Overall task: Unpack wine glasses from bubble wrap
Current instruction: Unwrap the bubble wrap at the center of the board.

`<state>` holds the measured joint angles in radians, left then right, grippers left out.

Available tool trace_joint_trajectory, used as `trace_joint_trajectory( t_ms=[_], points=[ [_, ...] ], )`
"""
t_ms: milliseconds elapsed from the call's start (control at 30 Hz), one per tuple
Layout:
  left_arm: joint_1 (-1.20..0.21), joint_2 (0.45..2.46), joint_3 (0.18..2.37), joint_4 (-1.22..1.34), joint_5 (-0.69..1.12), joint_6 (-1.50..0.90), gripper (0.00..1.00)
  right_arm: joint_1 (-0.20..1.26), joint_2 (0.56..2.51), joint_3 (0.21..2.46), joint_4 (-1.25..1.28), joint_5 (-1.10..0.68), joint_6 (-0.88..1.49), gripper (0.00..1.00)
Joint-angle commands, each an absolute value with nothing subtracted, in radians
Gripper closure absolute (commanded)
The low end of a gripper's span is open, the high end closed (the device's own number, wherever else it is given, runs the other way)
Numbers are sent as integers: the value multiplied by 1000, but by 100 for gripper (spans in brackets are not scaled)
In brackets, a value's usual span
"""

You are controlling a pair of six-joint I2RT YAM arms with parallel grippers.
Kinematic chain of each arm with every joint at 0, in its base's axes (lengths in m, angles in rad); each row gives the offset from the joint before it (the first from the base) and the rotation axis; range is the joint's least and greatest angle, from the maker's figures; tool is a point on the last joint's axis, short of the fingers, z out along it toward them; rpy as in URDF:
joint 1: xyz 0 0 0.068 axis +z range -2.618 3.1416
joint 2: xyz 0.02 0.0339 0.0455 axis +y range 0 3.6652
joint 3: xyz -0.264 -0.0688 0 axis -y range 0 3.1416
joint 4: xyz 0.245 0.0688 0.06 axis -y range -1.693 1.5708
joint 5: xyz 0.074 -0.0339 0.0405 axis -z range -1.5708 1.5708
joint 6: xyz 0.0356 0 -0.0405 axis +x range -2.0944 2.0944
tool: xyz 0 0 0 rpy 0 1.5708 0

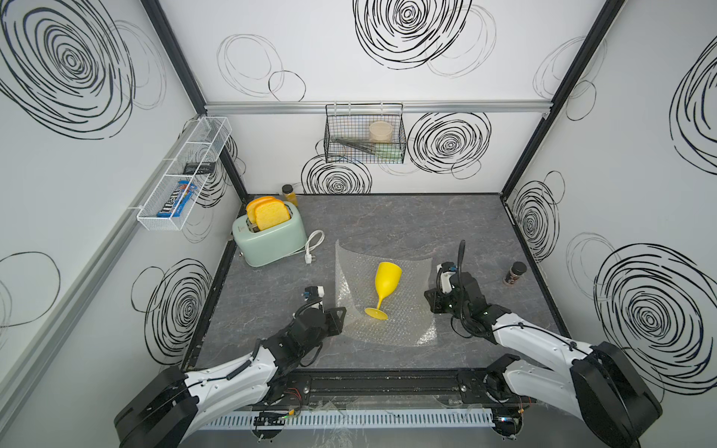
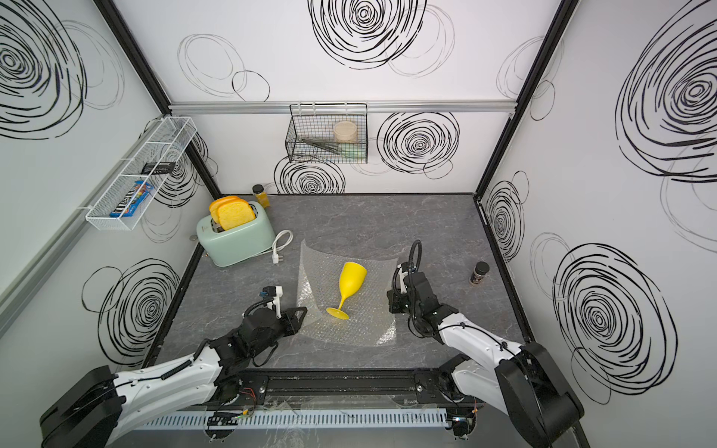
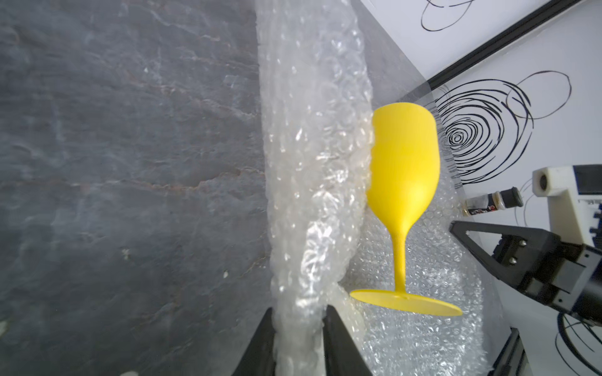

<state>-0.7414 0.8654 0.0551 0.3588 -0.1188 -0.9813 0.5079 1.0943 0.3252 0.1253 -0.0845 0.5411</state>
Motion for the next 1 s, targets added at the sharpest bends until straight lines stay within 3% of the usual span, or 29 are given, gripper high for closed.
trace_joint_trajectory(
  t_ms=[0,267,333,367,500,733,967],
  points=[
    [-711,853,43,448,-60,-1047,71,503,1049,293,78,-78,623,63],
    [-709,877,39,418,-60,-1071,68,485,782,326,-83,-55,695,61],
    [-707,871,36,405,-66,-1076,62,485,696,327,-95,-39,690,60],
    [-706,865,34,400,-68,-1077,53,485,654,328,-109,-20,699,59],
    [-701,842,35,367,-71,-1076,50,486,589,363,-166,13,723,59],
    [-624,742,97,160,-45,-994,46,518,731,297,105,-222,868,54],
    [-505,565,205,-137,-80,-865,39,701,1025,405,272,-227,946,47]
  ],
)
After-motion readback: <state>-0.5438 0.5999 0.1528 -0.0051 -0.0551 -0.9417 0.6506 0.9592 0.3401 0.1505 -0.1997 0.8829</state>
